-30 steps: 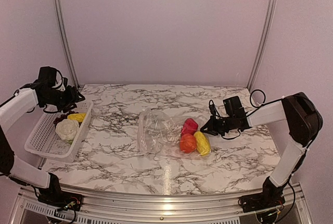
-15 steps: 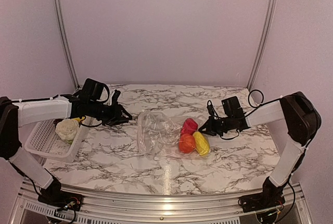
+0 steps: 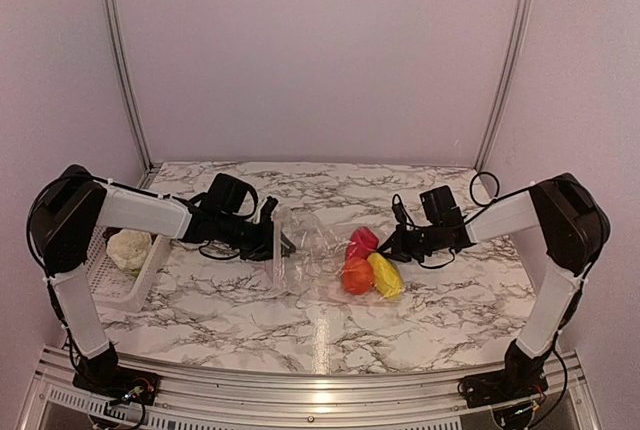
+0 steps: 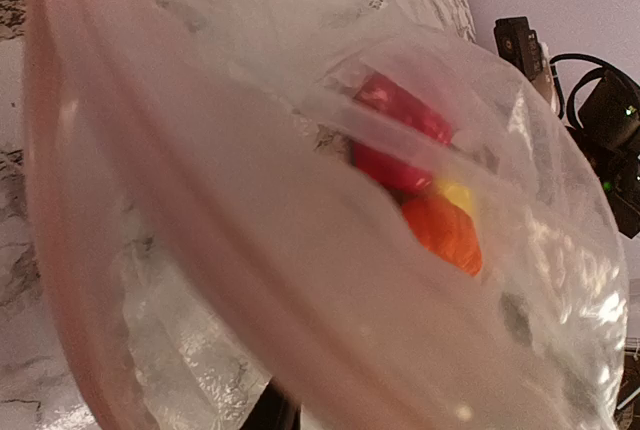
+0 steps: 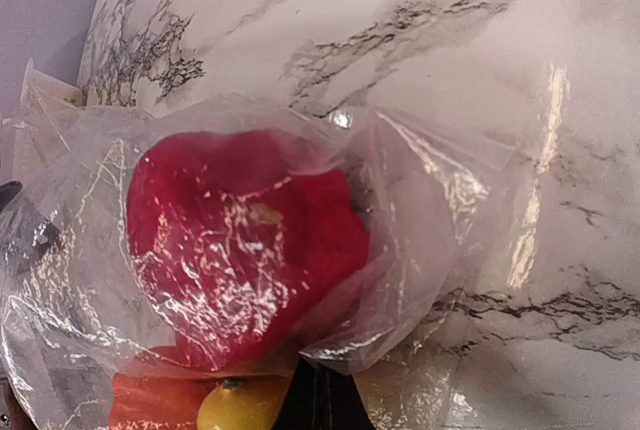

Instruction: Open the zip-top bag and remove the fake food

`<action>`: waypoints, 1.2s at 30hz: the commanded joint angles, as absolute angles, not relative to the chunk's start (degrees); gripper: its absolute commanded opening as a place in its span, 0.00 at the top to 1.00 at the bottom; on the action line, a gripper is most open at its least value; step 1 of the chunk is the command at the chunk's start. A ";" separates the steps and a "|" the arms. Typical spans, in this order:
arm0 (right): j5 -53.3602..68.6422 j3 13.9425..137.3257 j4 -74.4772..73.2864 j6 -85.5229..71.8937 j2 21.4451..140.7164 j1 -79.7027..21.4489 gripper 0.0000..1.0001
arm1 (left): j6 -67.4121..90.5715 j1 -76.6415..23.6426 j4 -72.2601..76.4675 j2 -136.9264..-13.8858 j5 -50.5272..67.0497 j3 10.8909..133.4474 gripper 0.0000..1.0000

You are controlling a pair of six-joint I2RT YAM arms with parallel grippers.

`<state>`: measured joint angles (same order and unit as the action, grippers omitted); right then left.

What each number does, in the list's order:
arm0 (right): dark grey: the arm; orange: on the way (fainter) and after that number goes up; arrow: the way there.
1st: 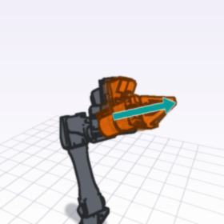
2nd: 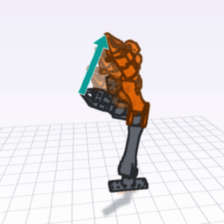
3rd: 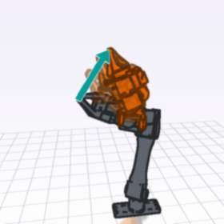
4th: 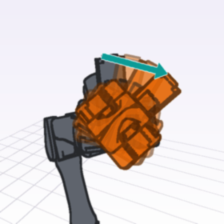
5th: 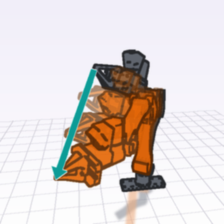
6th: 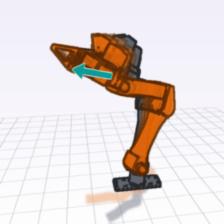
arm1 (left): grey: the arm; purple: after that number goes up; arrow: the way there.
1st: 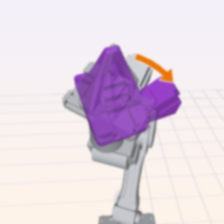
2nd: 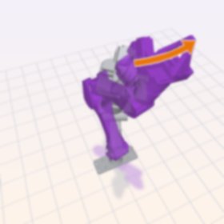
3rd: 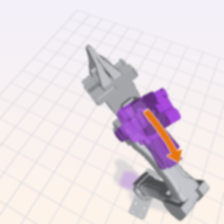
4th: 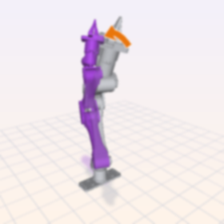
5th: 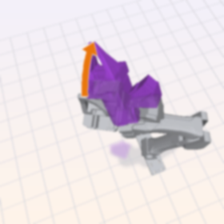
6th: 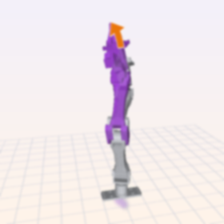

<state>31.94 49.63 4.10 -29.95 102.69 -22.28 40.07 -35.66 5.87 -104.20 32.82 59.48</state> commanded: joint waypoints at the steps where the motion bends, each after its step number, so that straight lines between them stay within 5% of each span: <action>1: 33.25 52.51 5.01 -29.38 105.09 -24.46 1.00 | 43.00 -38.56 17.11 -109.56 37.94 62.47 0.78; 17: 33.50 55.55 5.07 -30.10 109.96 -28.75 1.00 | 46.45 -44.44 27.99 -123.92 39.25 65.79 0.74; 27: 30.90 52.65 3.10 -29.41 107.72 -29.52 1.00 | 41.73 -46.01 31.20 -115.26 44.84 58.48 0.37; 33: 31.23 53.24 1.35 -28.52 106.41 -29.35 0.99 | 41.17 -46.89 31.36 -112.54 43.21 53.49 0.33; 36: 32.13 53.89 -1.60 -27.23 103.85 -28.38 0.84 | 43.12 -46.91 32.95 -112.50 41.53 51.19 0.35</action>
<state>32.01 52.97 2.79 -29.41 107.79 -28.75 42.41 -46.59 30.79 -113.47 42.94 54.43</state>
